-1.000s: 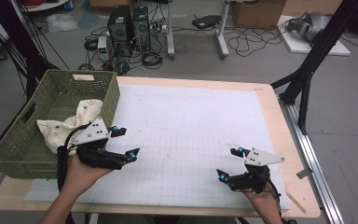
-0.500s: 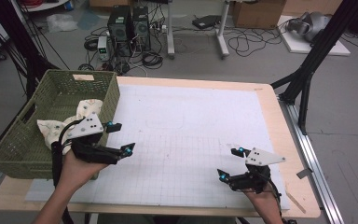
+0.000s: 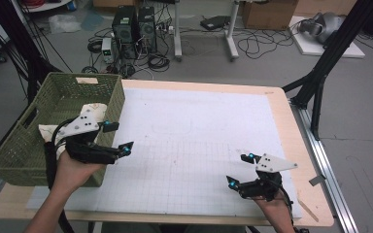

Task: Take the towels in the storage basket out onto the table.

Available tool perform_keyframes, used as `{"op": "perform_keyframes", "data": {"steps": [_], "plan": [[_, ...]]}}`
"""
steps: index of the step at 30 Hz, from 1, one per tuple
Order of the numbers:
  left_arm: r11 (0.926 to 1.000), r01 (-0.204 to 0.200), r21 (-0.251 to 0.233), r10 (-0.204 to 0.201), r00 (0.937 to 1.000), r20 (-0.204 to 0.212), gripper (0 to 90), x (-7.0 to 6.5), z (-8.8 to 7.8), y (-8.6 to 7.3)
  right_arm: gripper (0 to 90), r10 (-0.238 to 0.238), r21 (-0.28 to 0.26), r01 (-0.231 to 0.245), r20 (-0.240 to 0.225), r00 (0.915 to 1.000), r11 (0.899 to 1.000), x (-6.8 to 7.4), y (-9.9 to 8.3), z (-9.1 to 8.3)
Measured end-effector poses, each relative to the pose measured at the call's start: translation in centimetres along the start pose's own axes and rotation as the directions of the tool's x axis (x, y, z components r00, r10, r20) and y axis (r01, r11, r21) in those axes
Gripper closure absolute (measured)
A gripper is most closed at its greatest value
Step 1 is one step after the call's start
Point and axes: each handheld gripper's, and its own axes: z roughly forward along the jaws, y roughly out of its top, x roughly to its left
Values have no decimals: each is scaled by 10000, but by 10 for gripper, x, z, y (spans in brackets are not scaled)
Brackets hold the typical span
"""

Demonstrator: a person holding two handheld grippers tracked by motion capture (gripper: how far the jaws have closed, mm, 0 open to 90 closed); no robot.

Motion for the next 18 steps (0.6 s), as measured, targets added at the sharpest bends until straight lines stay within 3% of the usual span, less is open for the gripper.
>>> {"op": "perform_keyframes", "data": {"steps": [18], "plan": [[9996,266,-74,-269,9983,-516,205,21,-12,-1,98,-34,37,34,-13,10000,10000,0,0,1]]}}
